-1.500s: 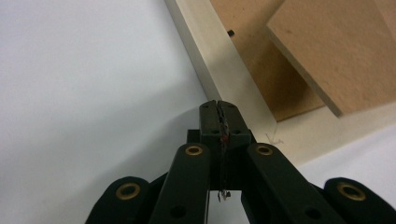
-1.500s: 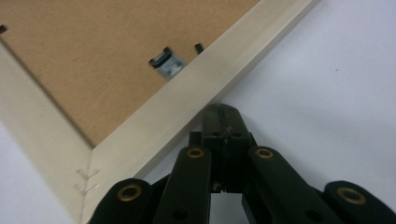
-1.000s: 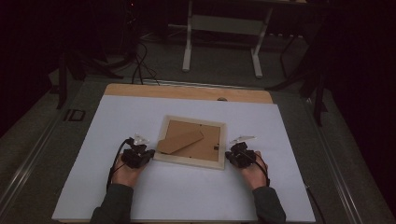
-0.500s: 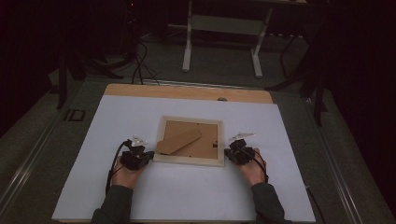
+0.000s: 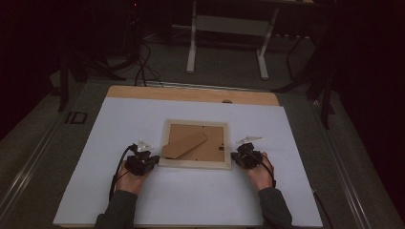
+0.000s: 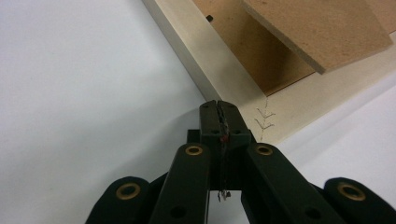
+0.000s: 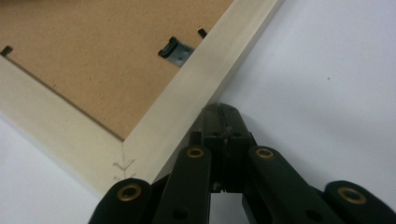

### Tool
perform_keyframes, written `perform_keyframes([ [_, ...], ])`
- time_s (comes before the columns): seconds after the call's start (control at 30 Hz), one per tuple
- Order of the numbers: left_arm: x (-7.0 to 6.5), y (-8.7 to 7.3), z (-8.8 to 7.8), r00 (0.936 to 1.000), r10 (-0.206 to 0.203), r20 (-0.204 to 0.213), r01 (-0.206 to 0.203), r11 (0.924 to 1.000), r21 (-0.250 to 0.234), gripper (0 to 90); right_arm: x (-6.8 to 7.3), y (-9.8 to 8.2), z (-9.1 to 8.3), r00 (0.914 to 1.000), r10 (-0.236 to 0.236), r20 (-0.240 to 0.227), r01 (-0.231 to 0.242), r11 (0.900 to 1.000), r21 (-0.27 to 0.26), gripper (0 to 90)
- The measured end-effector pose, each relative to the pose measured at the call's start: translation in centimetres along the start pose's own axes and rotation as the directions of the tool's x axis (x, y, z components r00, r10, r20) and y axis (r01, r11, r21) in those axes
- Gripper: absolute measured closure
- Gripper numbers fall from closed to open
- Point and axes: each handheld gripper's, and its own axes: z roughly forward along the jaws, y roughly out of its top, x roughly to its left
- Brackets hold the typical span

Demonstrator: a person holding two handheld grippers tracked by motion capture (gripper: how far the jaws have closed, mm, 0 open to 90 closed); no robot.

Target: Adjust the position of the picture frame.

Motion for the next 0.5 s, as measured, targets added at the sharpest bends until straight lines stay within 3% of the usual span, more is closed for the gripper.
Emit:
perform_keyframes([
  [0.5,0.0,-0.1,0.2,0.9999,0.012,0.010,-0.012,0.9999,-0.009,90.0,0.4,-1.4,-0.8,1.0000,0.005,0.000,-0.005,0.999,-0.033,90.0],
])
